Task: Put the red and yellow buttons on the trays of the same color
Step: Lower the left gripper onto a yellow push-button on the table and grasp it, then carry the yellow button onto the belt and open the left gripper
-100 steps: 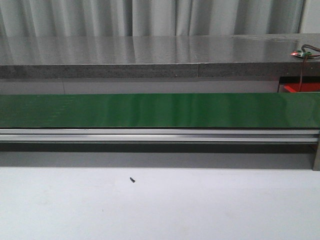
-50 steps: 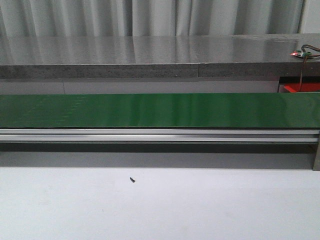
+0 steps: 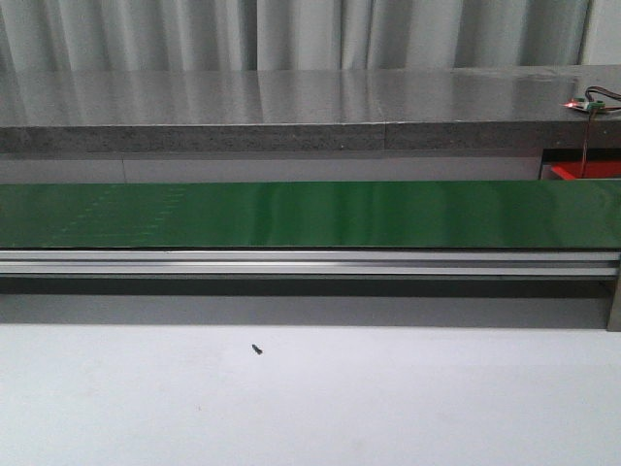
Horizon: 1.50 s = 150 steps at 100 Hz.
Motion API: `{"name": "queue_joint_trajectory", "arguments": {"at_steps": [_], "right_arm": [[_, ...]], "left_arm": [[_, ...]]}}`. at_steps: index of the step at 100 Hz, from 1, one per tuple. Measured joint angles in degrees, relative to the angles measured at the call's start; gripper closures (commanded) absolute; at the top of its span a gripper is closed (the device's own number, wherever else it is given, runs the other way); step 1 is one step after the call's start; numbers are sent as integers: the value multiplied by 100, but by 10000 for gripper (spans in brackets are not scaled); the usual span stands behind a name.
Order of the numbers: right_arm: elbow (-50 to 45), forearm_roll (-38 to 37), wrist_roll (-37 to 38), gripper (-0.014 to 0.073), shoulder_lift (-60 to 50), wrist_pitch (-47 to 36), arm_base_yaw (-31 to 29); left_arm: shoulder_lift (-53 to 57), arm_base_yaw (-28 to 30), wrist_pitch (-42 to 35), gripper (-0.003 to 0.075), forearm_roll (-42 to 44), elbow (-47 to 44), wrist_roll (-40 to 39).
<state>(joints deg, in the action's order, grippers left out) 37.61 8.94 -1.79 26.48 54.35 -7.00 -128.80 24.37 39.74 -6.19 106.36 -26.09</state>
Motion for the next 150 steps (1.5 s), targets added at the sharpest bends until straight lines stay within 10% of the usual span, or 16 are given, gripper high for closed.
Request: {"name": "queue_joint_trajectory", "arguments": {"at_steps": [33, 150], "right_arm": [[0, 0, 0, 659, 0, 0, 0], [0, 0, -10, 659, 0, 0, 0]], "left_arm": [[0, 0, -139, 574, -110, 0, 0], [2392, -76, 1262, 582, 111, -197, 1690]]}}
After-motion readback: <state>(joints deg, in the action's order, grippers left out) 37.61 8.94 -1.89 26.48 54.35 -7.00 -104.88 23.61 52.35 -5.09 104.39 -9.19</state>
